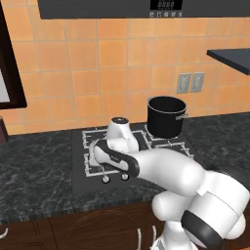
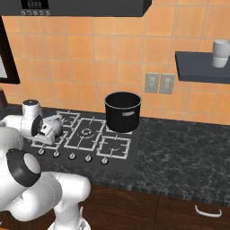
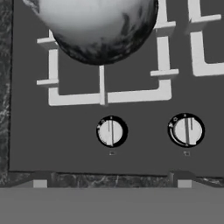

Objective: Pick the kettle from the counter and place it on a stove burner. Then turn the burner on.

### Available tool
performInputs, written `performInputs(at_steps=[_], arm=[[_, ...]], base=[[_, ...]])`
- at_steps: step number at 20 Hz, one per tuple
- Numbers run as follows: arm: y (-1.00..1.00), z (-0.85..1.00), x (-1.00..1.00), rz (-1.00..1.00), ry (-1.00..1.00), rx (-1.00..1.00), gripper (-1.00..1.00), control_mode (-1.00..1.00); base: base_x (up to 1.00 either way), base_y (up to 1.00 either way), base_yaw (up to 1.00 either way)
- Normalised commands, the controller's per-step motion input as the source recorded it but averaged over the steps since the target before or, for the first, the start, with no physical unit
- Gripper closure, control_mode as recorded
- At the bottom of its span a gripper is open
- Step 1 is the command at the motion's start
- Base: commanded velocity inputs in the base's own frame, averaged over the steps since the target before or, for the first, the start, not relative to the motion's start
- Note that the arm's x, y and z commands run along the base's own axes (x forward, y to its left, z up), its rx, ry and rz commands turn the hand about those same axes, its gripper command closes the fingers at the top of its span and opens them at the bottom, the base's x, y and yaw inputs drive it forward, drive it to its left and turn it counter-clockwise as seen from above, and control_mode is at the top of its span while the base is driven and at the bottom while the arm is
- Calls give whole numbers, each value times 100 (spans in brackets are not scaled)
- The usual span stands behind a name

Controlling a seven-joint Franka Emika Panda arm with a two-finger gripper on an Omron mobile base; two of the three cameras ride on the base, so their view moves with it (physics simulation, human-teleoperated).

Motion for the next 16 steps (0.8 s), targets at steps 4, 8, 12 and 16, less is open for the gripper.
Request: performInputs(at_steps=[4,8,12,16], arm=[[3,-42,0,0,0,-11,-100,-100],[7,-28,22,-4,0,-10,-100,-100],[11,-14,27,0,-4,-1,-100,-100],[11,-15,13,0,-2,0,-100,-100]], base=[[0,0,0],[0,0,0],[0,0,0],[0,0,0]])
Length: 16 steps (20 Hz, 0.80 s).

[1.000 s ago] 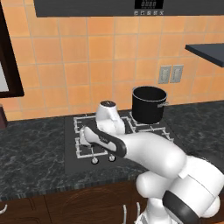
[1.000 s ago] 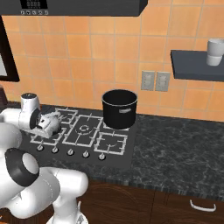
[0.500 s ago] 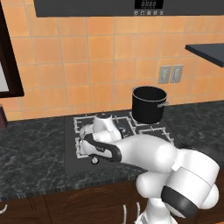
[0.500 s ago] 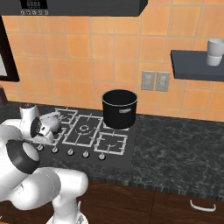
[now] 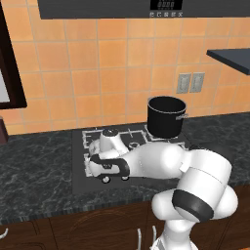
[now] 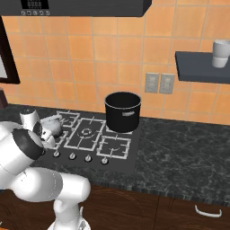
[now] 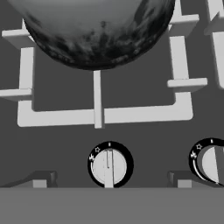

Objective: Pick the kettle from the counter and place it on a stove burner. Then turn the burner on.

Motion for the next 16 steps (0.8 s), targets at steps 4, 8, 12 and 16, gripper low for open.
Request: performInputs(at_steps=[4,8,12,16], arm=[[0,-38,0,0,0,0,-100,-100],[0,-30,0,-1,0,0,-100,-100],[0,-6,0,0,0,0,100,-100],[0,0,0,0,0,0,100,-100]], base=[[0,0,0],[0,0,0],[0,0,0],[0,0,0]])
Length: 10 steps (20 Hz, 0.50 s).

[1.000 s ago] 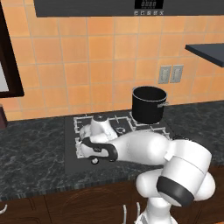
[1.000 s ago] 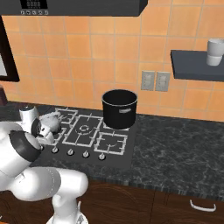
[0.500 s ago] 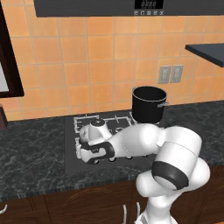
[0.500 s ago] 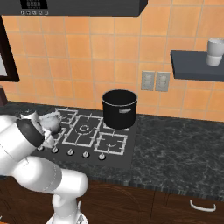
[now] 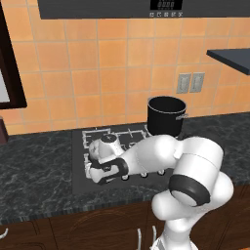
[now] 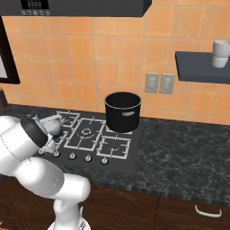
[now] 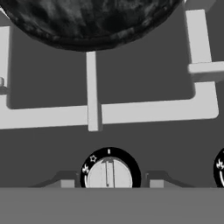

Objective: Pick the kettle from the counter and place it on a stove burner. Then turn the burner on.

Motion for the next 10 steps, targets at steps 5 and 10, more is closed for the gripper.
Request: performInputs(at_steps=[5,10], arm=[[0,0,-17,12,-7,0,100,-100],[0,0,-28,42,-8,-6,100,-100]], base=[[0,0,0],[0,0,0]])
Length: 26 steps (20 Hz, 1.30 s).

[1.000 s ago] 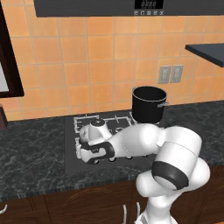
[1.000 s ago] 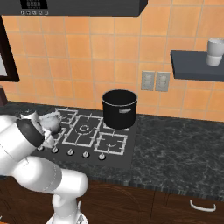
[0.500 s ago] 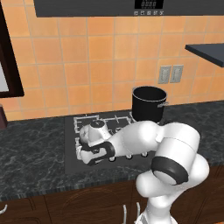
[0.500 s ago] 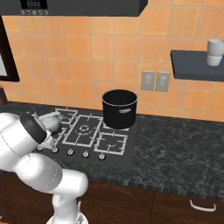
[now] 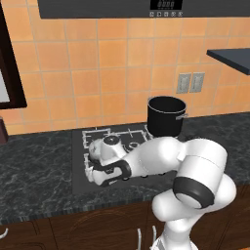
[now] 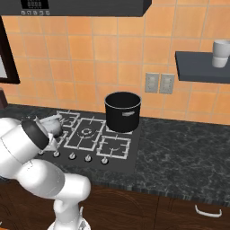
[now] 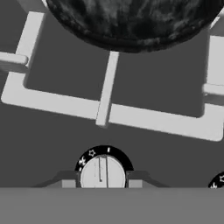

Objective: Pick the kettle from the counter and place it on a stove burner. Then turn the burner on.

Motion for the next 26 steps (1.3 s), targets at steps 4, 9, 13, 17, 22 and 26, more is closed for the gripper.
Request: performInputs(at_steps=[4,9,13,17,22,26], arm=[[0,0,-29,53,-6,-12,100,-100],[0,0,-33,55,-8,-14,100,-100],[0,0,-31,55,-9,-14,100,-100],[0,0,-35,57,-11,-13,100,-100],[0,0,-34,57,-13,-11,100,-100],[0,0,-22,56,-14,-6,100,-100]], base=[[0,0,0],[0,0,0],[0,0,0],[0,0,0],[0,0,0],[0,0,0]])
